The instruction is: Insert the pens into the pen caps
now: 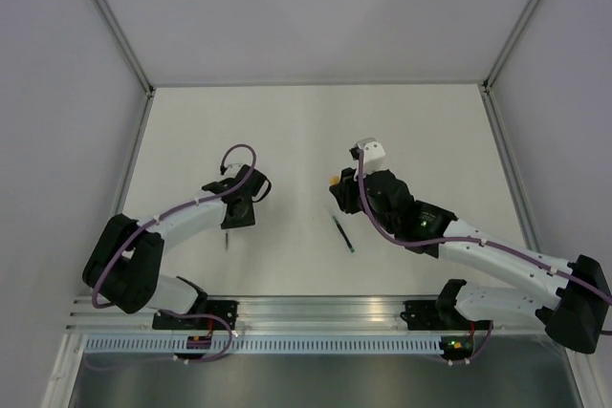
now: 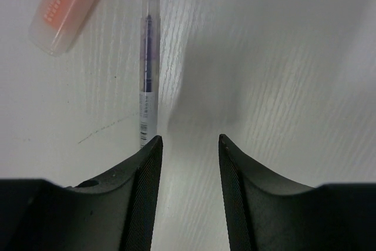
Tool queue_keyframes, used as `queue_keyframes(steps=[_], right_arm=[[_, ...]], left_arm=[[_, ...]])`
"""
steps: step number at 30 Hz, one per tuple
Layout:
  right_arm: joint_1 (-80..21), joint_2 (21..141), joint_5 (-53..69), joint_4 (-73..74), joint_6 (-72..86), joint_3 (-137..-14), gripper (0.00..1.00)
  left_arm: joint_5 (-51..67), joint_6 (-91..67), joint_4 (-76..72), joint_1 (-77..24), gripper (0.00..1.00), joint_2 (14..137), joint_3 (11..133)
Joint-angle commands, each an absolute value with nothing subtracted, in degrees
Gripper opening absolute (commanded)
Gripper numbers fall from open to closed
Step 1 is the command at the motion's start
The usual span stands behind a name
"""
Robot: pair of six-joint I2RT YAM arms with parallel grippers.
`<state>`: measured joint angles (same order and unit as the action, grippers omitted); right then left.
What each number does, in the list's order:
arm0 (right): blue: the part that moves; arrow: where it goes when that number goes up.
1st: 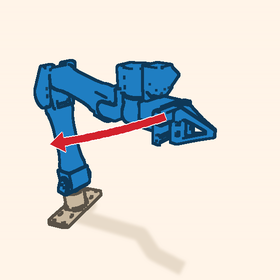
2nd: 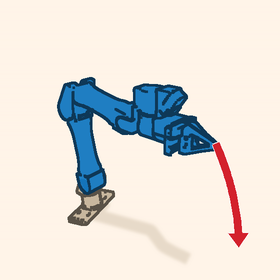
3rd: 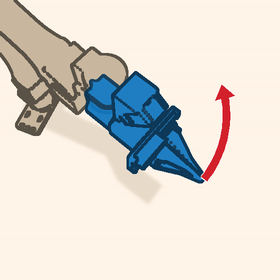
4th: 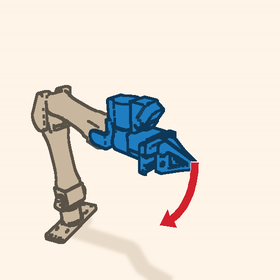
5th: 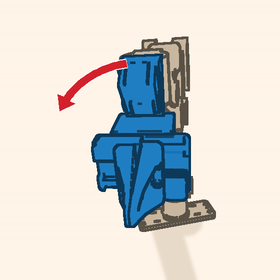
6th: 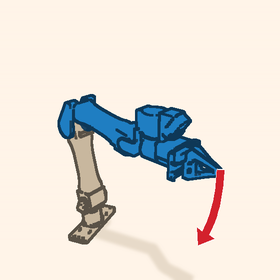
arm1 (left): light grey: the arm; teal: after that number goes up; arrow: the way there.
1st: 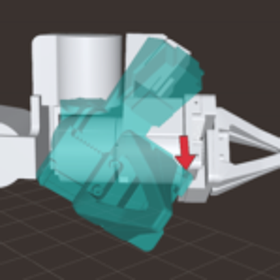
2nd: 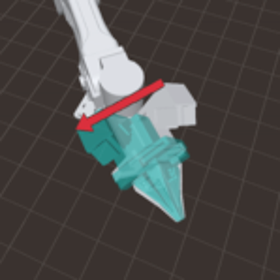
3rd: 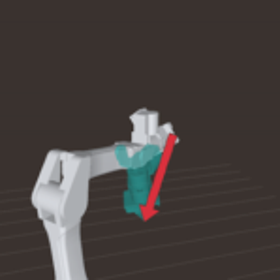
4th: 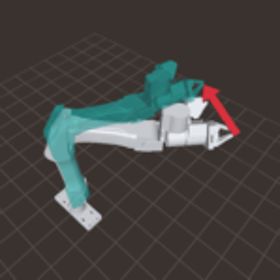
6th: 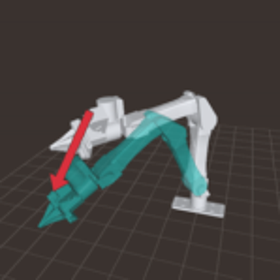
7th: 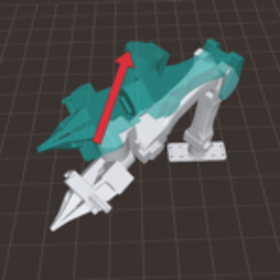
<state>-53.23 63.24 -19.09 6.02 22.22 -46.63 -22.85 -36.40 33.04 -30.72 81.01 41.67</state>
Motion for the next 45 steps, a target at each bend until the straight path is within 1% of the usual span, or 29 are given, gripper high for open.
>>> queue_keyframes(steps=[1,3,5,6,7,8,9,12,13,15,16,20,21,26,29,32,33,37,45], right_arm=[[-53.1,60.6,-18.0,4.9,21.7,-46.0,0.0],[-53.1,60.5,-17.8,5.0,21.6,-46.1,0.0],[-53.1,60.6,-17.9,5.0,21.6,-46.3,0.0],[-53.2,60.7,-18.0,4.9,21.6,-46.1,0.0],[-53.1,60.8,-17.9,4.9,21.6,-46.1,0.0],[-53.1,61.0,-17.9,5.0,21.6,-46.1,0.0],[-53.1,61.1,-17.9,5.1,21.5,-46.2,0.0],[-53.1,60.3,-18.1,5.4,21.6,-46.2,0.0],[-53.1,60.0,-18.2,5.5,21.5,-46.1,0.0],[-53.1,58.9,-18.2,5.5,21.5,-46.0,0.0],[-53.1,58.6,-18.4,5.9,21.5,-45.9,0.0],[-53.1,56.7,-19.5,6.2,21.3,-45.4,0.0],[-53.1,56.1,-19.7,6.2,21.3,-45.3,0.0],[-53.1,55.2,-19.9,6.4,21.3,-45.0,0.0],[-53.2,55.0,-20.0,6.4,21.3,-44.7,0.0],[-53.1,55.0,-20.1,6.5,21.3,-44.7,0.0],[-53.2,55.0,-20.1,6.4,21.3,-44.7,0.0],[-53.2,55.4,-19.9,6.3,21.3,-44.9,0.0],[-53.1,57.3,-20.3,6.3,21.4,-45.3,0.0]], left_arm=[[-24.6,-35.1,34.5,-30.5,0.48,80.1,45.8],[-21.2,-32.1,31.4,-30.7,0.48,75.5,45.4],[-22.8,-32.3,31.5,-30.6,0.47,72.3,46.3],[-26.3,-32.4,32.3,-30.0,0.32,71.1,46.8],[-27.4,-32.4,33.0,-29.4,0.22,70.2,47.5],[-28.6,-31.6,33.7,-27.8,0.02,70.6,49.1],[-32.4,-31.8,35.1,-27.0,0.02,71.6,50.1],[-39.1,-32.5,41.6,-23.8,0.02,79.9,53.9],[-40.5,-33.3,45.0,-23.1,0.02,85.2,55.5],[-43.7,-33.9,46.8,-22.4,0.02,90.2,56.2],[-44.0,-35.0,47.8,-22.2,0.02,94.4,56.8],[-40.4,-33.9,46.1,-21.9,0.02,100.9,56.9],[-42.0,-35.5,48.1,-21.8,0.02,102.0,57.8],[-42.8,-36.5,48.3,-21.6,0.02,101.5,57.7],[-41.2,-35.8,47.6,-21.6,0.02,101.2,57.2],[-37.7,-33.8,46.4,-21.6,0.02,101.3,56.8],[-34.1,-32.8,45.4,-21.6,0.02,101.0,56.3],[-26.3,-28.2,40.0,-22.0,0.02,98.4,53.4],[-18.6,-27.3,37.4,-24.9,0.02,93.6,51.8]])
